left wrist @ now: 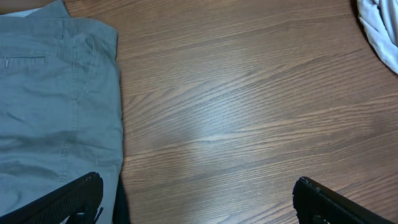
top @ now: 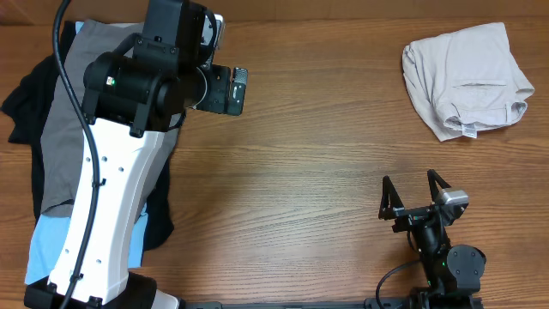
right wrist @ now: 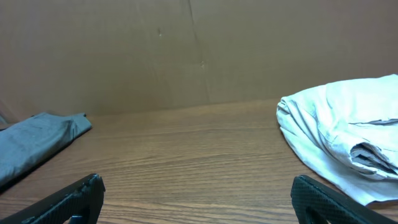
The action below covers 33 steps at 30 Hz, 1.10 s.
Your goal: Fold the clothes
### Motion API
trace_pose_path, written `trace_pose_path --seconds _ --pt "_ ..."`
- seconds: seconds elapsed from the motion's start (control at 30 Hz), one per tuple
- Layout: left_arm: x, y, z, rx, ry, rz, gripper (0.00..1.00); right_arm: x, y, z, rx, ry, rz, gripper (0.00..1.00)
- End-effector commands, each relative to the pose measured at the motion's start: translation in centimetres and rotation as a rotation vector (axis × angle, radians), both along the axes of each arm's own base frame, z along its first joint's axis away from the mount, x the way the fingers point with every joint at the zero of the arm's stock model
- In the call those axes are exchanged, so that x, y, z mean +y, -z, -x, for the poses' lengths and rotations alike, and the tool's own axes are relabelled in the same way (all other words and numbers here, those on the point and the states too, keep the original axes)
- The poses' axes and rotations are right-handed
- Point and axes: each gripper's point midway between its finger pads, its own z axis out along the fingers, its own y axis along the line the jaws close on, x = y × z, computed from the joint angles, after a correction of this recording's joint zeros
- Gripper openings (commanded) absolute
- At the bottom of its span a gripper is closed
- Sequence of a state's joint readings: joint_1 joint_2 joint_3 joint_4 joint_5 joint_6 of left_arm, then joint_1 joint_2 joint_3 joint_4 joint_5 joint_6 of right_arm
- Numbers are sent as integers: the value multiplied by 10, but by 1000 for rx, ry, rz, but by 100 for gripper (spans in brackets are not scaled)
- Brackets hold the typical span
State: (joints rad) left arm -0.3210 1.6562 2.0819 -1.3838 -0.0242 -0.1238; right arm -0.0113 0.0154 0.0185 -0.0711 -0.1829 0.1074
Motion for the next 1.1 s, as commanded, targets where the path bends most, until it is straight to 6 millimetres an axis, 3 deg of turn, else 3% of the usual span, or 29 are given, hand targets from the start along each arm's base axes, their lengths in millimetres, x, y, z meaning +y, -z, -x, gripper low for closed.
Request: trace_pose_path --seconds 0.0,0.73,0.87,0.93,1.07 --pt "-1 1 -1 -3 14 -17 100 0 1 0 -9 5 4 100" --pt "1 -1 0 -8 12 -26 100 0 1 0 -9 5 4 100" --pt "15 -29 10 -101 -20 -29 100 0 1 0 -9 5 4 100" --pt "16 -55 22 -196 -13 26 100 0 1 0 -9 5 4 100" --pt "17 -67 31 -336 -10 79 100 0 1 0 -9 5 4 100"
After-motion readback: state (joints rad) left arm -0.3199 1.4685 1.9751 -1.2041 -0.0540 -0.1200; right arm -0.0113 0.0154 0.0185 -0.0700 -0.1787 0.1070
